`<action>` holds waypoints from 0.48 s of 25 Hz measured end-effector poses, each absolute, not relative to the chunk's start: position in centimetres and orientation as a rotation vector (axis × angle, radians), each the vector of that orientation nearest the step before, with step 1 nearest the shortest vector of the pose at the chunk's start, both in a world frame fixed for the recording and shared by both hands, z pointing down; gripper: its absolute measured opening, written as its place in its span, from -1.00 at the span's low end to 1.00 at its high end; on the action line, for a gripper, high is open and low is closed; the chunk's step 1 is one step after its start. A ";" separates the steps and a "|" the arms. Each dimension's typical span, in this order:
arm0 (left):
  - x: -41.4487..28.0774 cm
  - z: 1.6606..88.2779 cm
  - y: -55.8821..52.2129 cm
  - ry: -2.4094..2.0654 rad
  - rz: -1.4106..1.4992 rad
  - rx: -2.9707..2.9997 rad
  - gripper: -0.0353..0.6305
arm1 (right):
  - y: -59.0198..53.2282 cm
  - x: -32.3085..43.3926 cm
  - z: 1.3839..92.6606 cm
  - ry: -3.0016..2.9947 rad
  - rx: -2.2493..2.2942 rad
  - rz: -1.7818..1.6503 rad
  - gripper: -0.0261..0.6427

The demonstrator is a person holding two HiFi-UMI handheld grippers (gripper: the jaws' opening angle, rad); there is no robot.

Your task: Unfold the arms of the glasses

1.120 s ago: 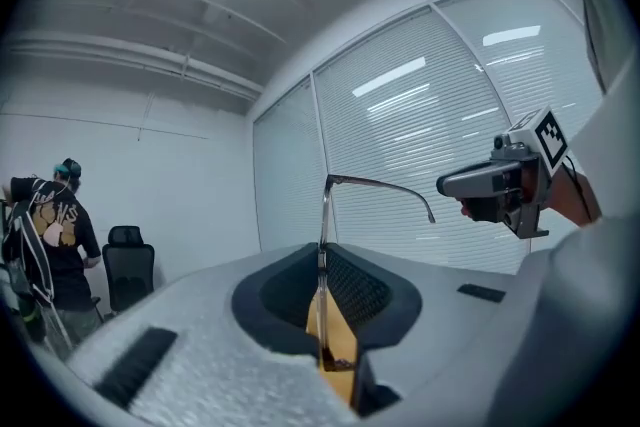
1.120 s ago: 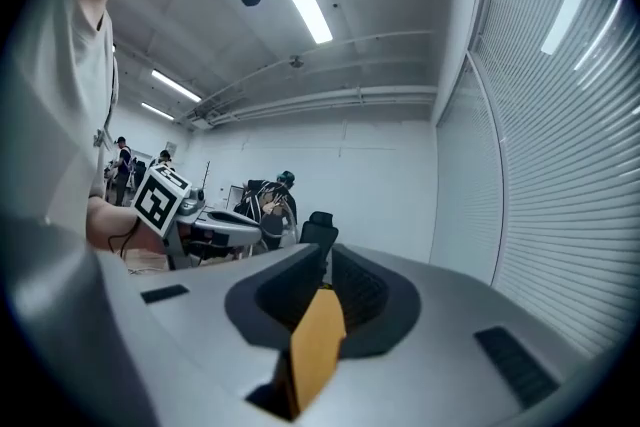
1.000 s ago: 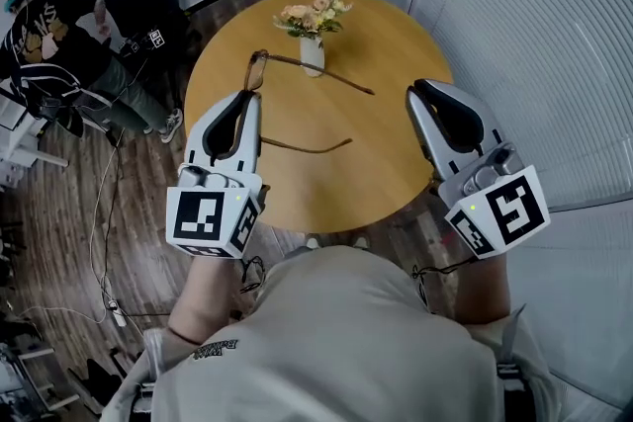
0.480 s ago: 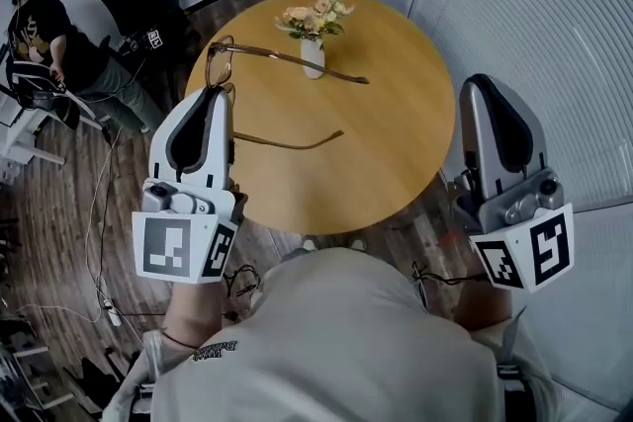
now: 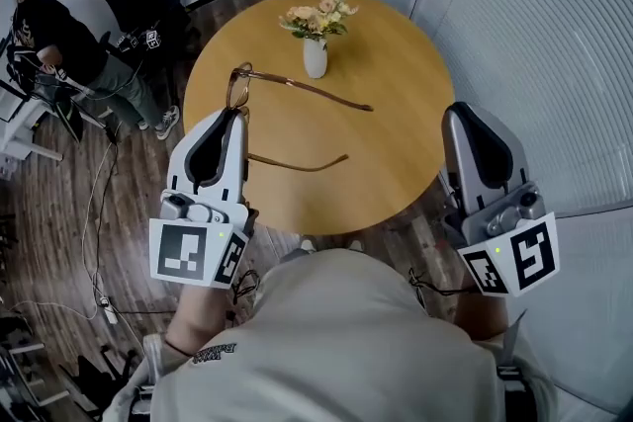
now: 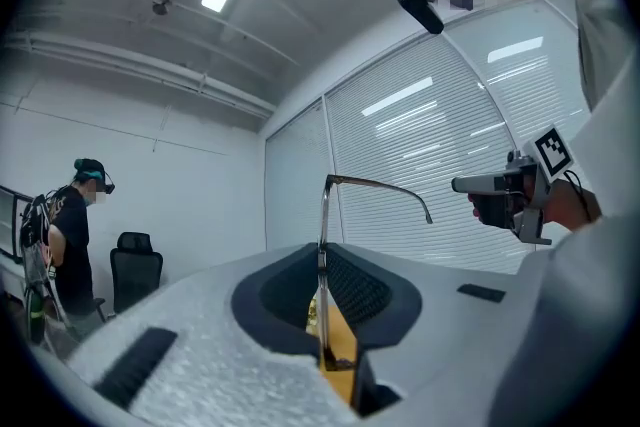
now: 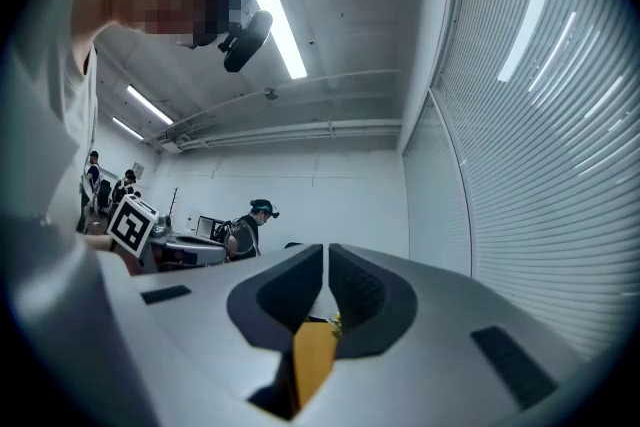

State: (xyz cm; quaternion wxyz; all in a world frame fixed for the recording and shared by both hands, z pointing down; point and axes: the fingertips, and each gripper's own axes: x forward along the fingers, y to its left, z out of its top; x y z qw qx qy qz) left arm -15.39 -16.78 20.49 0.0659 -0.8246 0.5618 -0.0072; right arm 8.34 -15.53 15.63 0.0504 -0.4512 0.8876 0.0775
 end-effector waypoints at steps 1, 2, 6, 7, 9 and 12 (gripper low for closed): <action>-15.4 20.9 -16.8 1.698 -0.032 -2.492 -0.77 | -15.5 8.2 16.1 2.713 -1.371 0.222 -0.80; -15.4 21.2 -16.8 1.701 -0.043 -2.498 -0.77 | -15.4 8.0 16.5 2.723 -1.370 0.207 -0.80; -15.4 22.0 -16.7 1.710 -0.062 -2.517 -0.77 | -15.4 7.5 17.6 2.749 -1.368 0.182 -0.80; -15.4 22.2 -16.7 1.710 -0.064 -2.520 -0.77 | -15.4 7.5 17.8 2.754 -1.372 0.185 -0.80; -15.2 22.5 -16.8 1.707 -0.071 -2.528 -0.77 | -15.5 7.4 18.2 2.768 -1.384 0.199 -0.80; -15.3 23.3 -16.9 1.721 -0.076 -2.543 -0.77 | -15.7 7.3 19.4 2.809 -1.415 0.212 -0.80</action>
